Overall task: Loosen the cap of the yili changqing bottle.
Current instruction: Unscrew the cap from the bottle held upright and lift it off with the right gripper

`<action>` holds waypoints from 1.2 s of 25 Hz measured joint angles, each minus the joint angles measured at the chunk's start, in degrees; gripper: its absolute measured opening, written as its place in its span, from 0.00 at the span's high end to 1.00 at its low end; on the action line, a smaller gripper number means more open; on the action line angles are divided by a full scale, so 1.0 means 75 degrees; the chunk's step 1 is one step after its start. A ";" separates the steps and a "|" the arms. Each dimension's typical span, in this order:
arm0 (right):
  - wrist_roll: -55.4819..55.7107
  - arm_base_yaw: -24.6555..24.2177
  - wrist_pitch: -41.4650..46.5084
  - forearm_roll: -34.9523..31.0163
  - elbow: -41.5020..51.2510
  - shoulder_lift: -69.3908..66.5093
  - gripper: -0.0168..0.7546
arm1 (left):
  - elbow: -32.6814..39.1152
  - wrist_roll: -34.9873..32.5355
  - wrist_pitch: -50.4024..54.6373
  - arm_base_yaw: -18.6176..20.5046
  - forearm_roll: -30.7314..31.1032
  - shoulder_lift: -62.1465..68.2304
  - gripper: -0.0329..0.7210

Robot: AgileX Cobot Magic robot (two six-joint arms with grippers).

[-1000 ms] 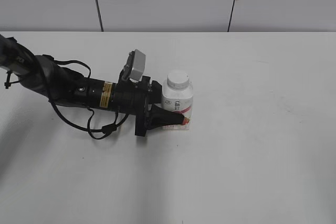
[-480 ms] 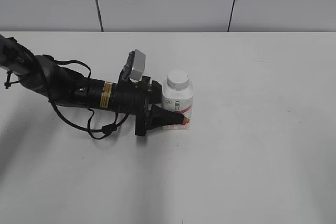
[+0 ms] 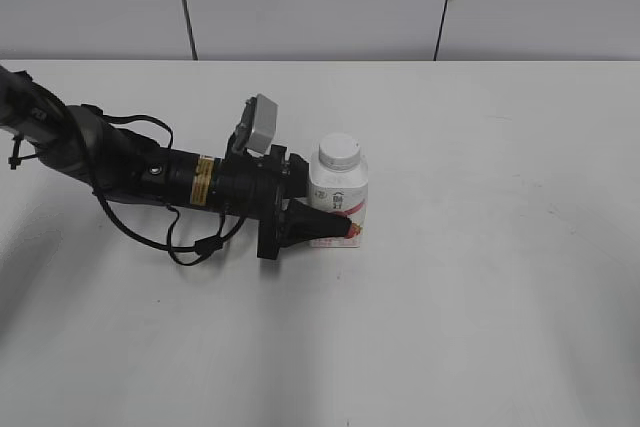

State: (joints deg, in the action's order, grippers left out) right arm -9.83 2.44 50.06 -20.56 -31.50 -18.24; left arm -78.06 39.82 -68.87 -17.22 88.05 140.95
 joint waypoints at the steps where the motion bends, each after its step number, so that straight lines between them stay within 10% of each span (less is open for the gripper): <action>1: 0.0000 0.0000 -0.0283 -0.0099 -0.0008 -0.0149 0.27 | 0.0000 0.0000 0.0000 0.0000 0.0000 0.0000 0.41; 21: -0.0215 0.0070 0.1246 -0.0173 -0.3723 -0.5918 0.40 | 0.0000 0.0230 -0.0008 0.0000 -0.0044 0.0000 0.41; 30: 0.1534 0.1642 0.1070 0.0685 -0.4545 -0.7994 0.40 | 0.0000 0.0230 -0.0014 0.0000 -0.0060 0.0000 0.41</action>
State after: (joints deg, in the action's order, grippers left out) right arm 1.68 14.75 58.08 -15.42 -65.59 -78.20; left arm -78.06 41.55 -68.97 -17.22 87.60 140.95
